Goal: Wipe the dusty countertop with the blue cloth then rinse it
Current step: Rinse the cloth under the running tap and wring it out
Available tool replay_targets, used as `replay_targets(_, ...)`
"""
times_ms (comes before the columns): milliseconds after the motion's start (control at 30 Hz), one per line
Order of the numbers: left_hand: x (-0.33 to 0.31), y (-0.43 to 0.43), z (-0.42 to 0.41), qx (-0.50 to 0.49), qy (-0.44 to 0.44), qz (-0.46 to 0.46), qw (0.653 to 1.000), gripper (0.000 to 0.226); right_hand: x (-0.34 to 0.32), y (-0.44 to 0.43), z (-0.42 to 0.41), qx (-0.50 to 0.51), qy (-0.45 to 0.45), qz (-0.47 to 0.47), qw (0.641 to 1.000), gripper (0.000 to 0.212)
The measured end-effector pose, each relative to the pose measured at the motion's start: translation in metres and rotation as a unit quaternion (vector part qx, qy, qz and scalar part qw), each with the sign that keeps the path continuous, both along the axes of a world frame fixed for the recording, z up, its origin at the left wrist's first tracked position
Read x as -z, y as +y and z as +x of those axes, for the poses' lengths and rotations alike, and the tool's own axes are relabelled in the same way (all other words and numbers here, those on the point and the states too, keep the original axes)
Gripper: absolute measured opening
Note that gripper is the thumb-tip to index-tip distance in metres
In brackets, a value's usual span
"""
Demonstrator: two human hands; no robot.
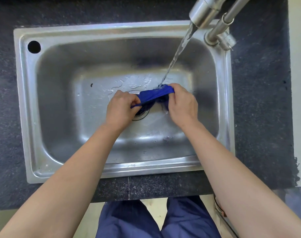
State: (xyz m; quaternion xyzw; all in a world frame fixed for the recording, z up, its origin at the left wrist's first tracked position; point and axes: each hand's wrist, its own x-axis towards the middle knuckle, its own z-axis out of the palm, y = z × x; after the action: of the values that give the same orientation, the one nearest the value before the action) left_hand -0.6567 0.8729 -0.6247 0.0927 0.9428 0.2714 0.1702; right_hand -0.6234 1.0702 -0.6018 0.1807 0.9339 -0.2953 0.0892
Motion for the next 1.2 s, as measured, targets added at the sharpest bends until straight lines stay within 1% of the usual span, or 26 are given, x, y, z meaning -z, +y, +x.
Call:
replay_targets(67,-0.003,0.009,-0.005,0.012,-0.013,-0.021,1.000,0.007,-0.011,0.005,0.002,-0.005,0.054,0.003,0.999,0.032)
replay_targets(167,-0.008,0.015,-0.016,-0.035,-0.045,-0.008,0.998,0.007,-0.018,0.009,0.006,0.019,0.109,-0.024,0.994,0.031)
replay_targets(200,-0.008,0.015,-0.020,-0.040,-0.065,-0.009,0.997,0.007,-0.020,0.010,0.007,0.029,0.119,-0.030,0.992,0.030)
replay_targets(267,-0.008,0.010,-0.026,-0.014,-0.094,-0.029,0.995,0.015,-0.024,0.013,0.008,0.036,0.123,-0.029,0.991,0.032)
replay_targets(333,-0.011,0.004,-0.029,0.010,-0.114,-0.053,0.992,0.018,-0.028,0.015,0.008,0.036,0.120,-0.021,0.992,0.034)
replay_targets(400,-0.017,-0.004,-0.032,-0.002,-0.121,-0.054,0.991,0.018,-0.034,0.018,0.007,0.038,0.126,-0.012,0.991,0.032)
replay_targets(433,-0.023,-0.008,-0.034,-0.020,-0.108,-0.040,0.993,0.018,-0.037,0.020,0.005,0.044,0.129,-0.007,0.991,0.030)
replay_targets(467,-0.030,-0.010,-0.037,-0.045,-0.075,-0.017,0.996,0.017,-0.041,0.022,0.001,0.057,0.134,-0.007,0.989,0.028)
replay_targets(533,-0.049,-0.012,-0.048,-0.097,0.024,0.032,0.994,0.012,-0.051,0.025,-0.010,0.092,0.160,-0.012,0.983,0.025)
replay_targets(600,-0.074,-0.009,-0.058,-0.117,0.120,0.057,0.984,0.008,-0.065,0.025,-0.022,0.126,0.199,-0.015,0.972,0.023)
replay_targets(667,-0.097,-0.004,-0.065,-0.128,0.187,0.070,0.971,0.009,-0.077,0.023,-0.031,0.141,0.252,-0.012,0.957,0.022)
replay_targets(733,-0.107,-0.005,-0.065,-0.136,0.240,0.070,0.959,0.009,-0.084,0.021,-0.034,0.139,0.297,-0.004,0.945,0.021)
replay_targets(800,-0.104,-0.008,-0.057,-0.130,0.301,0.049,0.943,0.008,-0.081,0.021,-0.029,0.125,0.310,0.003,0.943,0.020)
replay_targets(867,-0.086,-0.016,-0.040,-0.104,0.341,0.022,0.934,0.007,-0.064,0.021,-0.014,0.095,0.277,0.014,0.956,0.021)
replay_targets(900,-0.072,-0.021,-0.029,-0.083,0.336,0.005,0.938,0.008,-0.053,0.022,-0.006,0.067,0.243,0.030,0.967,0.021)
replay_targets(933,-0.056,-0.027,-0.016,-0.055,0.309,-0.019,0.949,0.010,-0.039,0.022,0.004,0.031,0.197,0.052,0.979,0.022)
replay_targets(967,-0.039,-0.033,-0.004,-0.022,0.257,-0.051,0.965,0.013,-0.025,0.023,0.013,-0.014,0.132,0.073,0.988,0.023)
replay_targets(1000,-0.023,-0.039,0.008,0.016,0.173,-0.095,0.980,0.015,-0.011,0.024,0.021,-0.065,0.042,0.089,0.993,0.025)
replay_targets(1033,-0.010,-0.042,0.018,0.054,0.066,-0.150,0.985,0.017,0.001,0.025,0.027,-0.119,-0.065,0.102,0.986,0.025)
replay_targets(1067,-0.002,-0.043,0.028,0.091,-0.038,-0.208,0.973,0.020,0.010,0.025,0.033,-0.170,-0.167,0.111,0.965,0.024)
replay_targets(1100,0.004,-0.043,0.036,0.123,-0.115,-0.252,0.953,0.024,0.016,0.024,0.037,-0.207,-0.237,0.118,0.942,0.025)
replay_targets(1133,0.008,-0.042,0.042,0.145,-0.154,-0.276,0.938,0.029,0.019,0.023,0.041,-0.223,-0.271,0.122,0.928,0.027)
replay_targets(1167,0.009,-0.040,0.047,0.154,-0.164,-0.285,0.932,0.034,0.019,0.021,0.042,-0.222,-0.280,0.124,0.926,0.031)
replay_targets(1200,0.008,-0.038,0.049,0.155,-0.152,-0.290,0.932,0.037,0.017,0.019,0.042,-0.210,-0.278,0.126,0.929,0.034)
